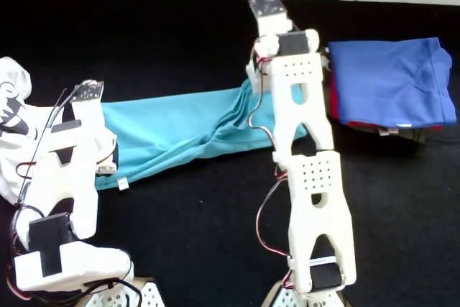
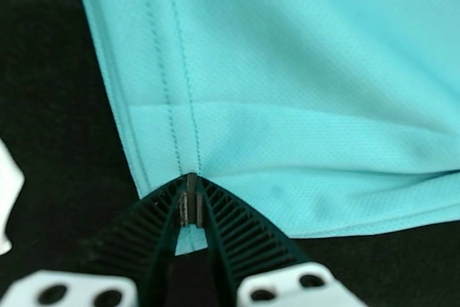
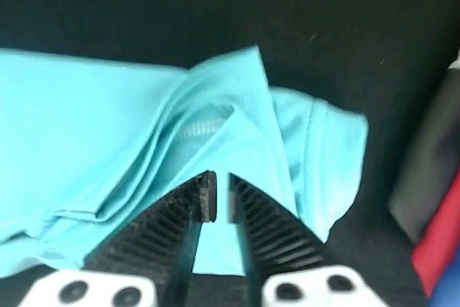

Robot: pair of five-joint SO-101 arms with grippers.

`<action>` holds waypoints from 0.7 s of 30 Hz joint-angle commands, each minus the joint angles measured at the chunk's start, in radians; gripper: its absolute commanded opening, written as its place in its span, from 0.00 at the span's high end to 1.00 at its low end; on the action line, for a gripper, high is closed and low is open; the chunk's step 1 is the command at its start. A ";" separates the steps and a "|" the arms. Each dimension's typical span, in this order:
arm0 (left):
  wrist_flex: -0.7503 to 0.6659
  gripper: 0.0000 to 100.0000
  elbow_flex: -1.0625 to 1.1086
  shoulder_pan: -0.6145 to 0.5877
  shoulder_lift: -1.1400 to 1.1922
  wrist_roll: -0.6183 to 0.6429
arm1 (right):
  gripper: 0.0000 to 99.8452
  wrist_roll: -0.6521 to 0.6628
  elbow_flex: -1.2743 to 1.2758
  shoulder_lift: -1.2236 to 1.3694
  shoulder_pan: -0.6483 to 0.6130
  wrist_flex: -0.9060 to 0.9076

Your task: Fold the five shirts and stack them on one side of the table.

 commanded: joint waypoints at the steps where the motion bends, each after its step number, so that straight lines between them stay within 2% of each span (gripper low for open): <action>1: -0.012 0.99 -0.005 0.013 0.010 0.006 | 0.99 -0.003 0.183 -0.173 -0.025 0.013; 5: -0.012 0.99 -0.005 0.013 0.010 0.006 | 0.99 -0.002 0.479 -0.337 -0.065 0.008; 8: -0.012 0.99 -0.005 0.013 0.010 0.006 | 0.99 -0.002 0.608 -0.386 -0.093 -0.042; 14: -0.012 0.99 -0.005 0.013 0.010 0.006 | 0.99 -0.009 0.648 -0.334 -0.134 -0.171; 21: -0.012 0.99 -0.005 0.013 0.010 0.006 | 0.99 -0.009 0.656 -0.311 -0.134 -0.401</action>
